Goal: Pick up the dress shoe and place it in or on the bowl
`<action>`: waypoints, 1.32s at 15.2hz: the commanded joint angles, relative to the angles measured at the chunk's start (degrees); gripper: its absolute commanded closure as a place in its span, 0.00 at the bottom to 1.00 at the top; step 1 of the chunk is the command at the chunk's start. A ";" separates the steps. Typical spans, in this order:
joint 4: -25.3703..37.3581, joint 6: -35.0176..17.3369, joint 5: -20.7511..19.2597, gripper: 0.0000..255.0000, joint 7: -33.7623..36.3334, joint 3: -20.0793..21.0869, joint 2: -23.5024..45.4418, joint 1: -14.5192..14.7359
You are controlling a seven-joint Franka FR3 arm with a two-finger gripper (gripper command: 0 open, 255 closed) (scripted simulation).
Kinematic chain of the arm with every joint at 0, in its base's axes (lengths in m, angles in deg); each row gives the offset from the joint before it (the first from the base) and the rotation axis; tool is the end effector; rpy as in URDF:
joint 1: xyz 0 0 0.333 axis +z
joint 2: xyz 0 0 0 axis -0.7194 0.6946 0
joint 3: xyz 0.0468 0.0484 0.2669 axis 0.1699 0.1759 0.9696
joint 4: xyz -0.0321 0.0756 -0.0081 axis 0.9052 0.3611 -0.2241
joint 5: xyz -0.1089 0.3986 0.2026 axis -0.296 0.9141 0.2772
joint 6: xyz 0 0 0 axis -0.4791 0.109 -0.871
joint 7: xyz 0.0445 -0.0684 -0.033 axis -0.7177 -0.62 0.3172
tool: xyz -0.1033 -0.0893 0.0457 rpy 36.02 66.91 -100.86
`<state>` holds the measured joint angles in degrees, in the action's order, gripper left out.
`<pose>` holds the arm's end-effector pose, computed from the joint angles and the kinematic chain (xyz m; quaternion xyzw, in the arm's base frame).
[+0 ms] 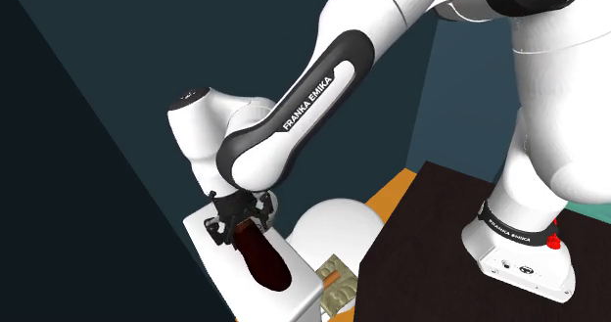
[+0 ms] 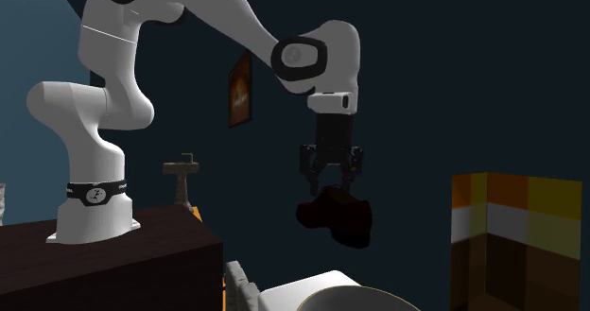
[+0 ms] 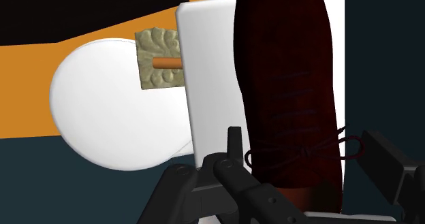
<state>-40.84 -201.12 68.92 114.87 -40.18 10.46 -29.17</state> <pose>0.4819 0.4435 0.1734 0.9906 -0.1297 -0.0415 0.0087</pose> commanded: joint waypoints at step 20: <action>28.01 17.65 -1.03 1.00 -16.83 -5.22 10.45 -8.12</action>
<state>-15.43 -184.75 68.11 99.12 -45.02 19.62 -36.95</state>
